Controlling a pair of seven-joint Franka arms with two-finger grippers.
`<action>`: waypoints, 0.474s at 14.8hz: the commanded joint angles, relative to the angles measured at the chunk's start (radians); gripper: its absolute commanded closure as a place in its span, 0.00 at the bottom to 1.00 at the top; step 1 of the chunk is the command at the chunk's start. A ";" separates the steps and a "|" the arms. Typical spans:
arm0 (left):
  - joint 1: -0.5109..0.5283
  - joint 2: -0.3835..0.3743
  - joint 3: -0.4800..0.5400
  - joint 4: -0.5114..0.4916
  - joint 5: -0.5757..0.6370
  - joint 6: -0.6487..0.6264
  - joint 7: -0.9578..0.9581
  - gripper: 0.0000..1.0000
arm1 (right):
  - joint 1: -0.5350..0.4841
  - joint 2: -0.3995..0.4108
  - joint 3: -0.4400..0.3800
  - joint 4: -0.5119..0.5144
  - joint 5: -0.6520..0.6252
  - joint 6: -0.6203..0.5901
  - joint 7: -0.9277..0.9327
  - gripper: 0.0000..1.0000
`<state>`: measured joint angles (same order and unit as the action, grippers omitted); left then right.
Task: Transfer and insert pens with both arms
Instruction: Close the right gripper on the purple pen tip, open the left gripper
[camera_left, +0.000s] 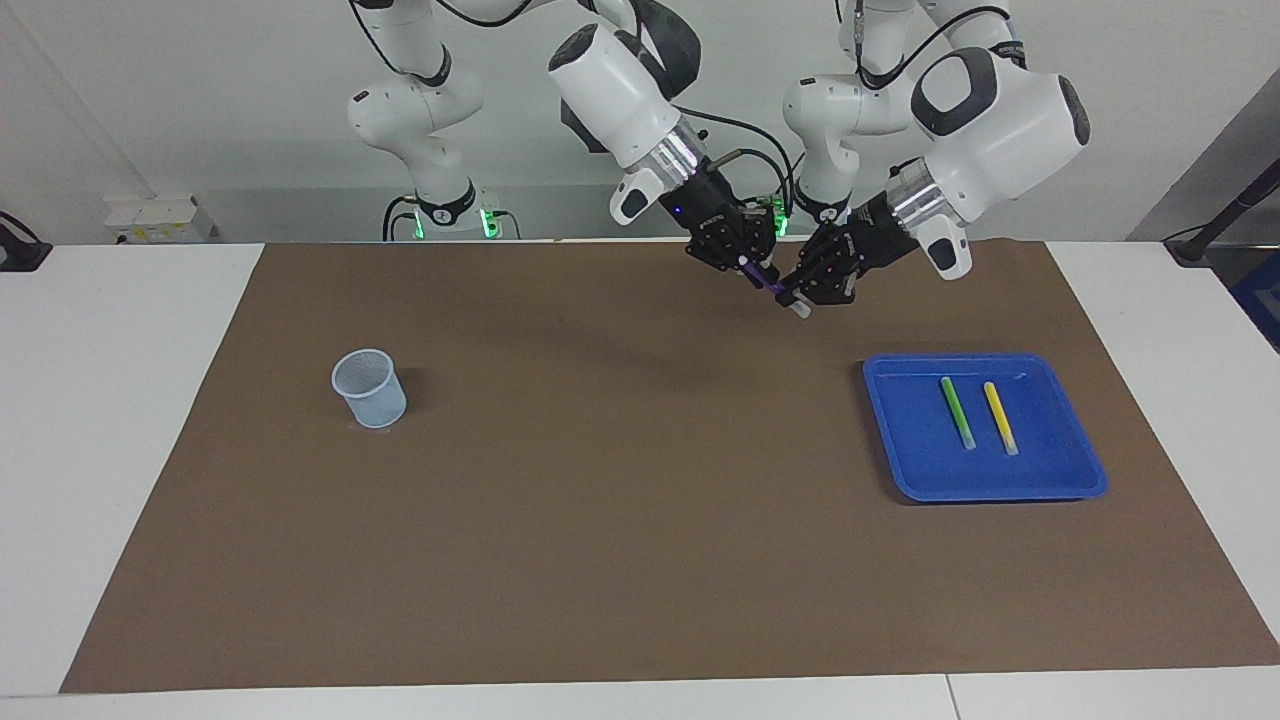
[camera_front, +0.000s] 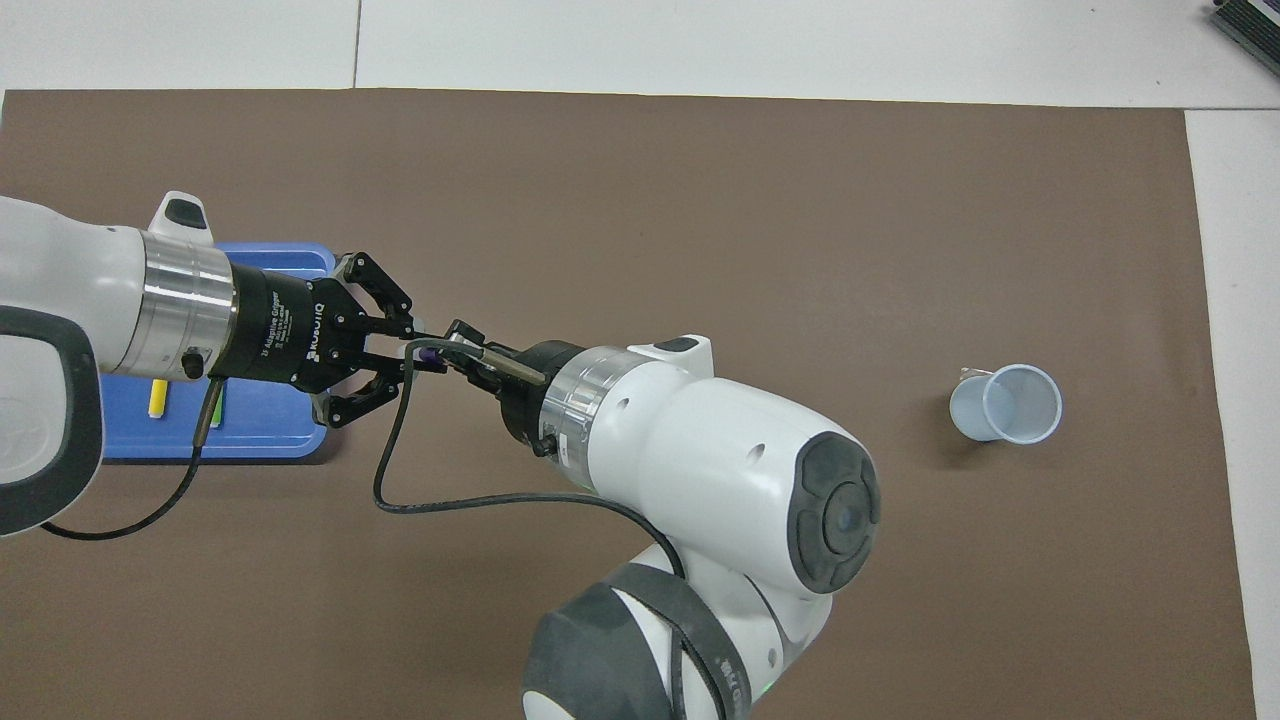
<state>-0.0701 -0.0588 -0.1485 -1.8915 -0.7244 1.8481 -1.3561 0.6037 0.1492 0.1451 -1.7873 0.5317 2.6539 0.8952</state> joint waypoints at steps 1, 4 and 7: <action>-0.010 -0.036 0.006 -0.041 -0.009 -0.009 -0.008 0.43 | -0.021 -0.002 0.005 0.000 0.005 0.012 -0.004 1.00; -0.008 -0.058 0.007 -0.043 -0.006 -0.010 -0.017 0.31 | -0.025 -0.002 0.005 0.000 0.005 0.009 -0.007 1.00; 0.003 -0.069 0.007 -0.057 -0.003 -0.010 -0.008 0.31 | -0.039 -0.002 0.005 0.000 0.005 -0.006 -0.027 1.00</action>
<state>-0.0707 -0.0855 -0.1495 -1.9066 -0.7243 1.8465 -1.3590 0.5824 0.1492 0.1432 -1.7866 0.5317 2.6538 0.8937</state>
